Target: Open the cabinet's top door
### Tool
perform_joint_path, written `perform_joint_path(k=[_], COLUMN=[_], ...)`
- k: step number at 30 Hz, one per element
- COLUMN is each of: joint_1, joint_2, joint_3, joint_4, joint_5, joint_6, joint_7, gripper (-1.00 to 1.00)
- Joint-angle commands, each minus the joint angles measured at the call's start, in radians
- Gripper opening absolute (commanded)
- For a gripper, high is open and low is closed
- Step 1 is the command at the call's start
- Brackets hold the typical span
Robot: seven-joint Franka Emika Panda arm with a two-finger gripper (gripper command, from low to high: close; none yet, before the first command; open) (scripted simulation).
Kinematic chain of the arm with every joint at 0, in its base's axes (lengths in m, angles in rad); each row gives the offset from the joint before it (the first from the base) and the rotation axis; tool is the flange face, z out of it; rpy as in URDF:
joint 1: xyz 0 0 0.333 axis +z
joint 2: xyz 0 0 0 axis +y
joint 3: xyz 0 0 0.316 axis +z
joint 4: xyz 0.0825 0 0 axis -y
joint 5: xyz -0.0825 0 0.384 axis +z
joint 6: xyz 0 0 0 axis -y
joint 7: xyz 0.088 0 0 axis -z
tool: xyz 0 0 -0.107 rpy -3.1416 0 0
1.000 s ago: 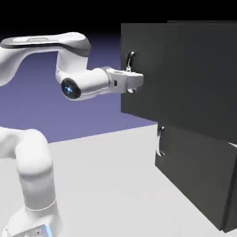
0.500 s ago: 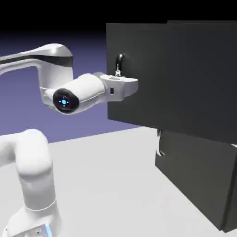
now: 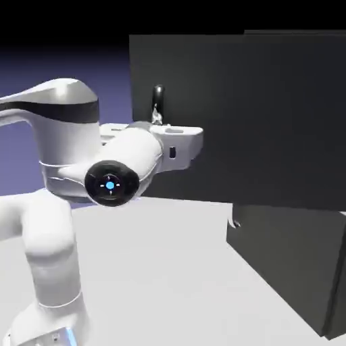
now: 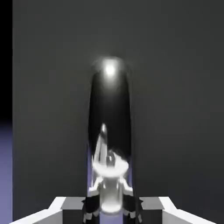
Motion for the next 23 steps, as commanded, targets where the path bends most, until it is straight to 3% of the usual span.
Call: perform_joint_path(k=[1, 22, 23], joint_1=[0.025, 0.654, 0.654], joint_2=[0.012, 0.054, 0.054], joint_3=[-0.034, -0.456, -0.456], joint_4=[0.036, 0.792, 0.792], joint_5=[-0.024, -0.255, -0.255], joint_6=[-0.038, -0.641, -0.641], joint_7=[0.000, 0.102, 0.102], gripper=[-1.00, -1.00, 1.00])
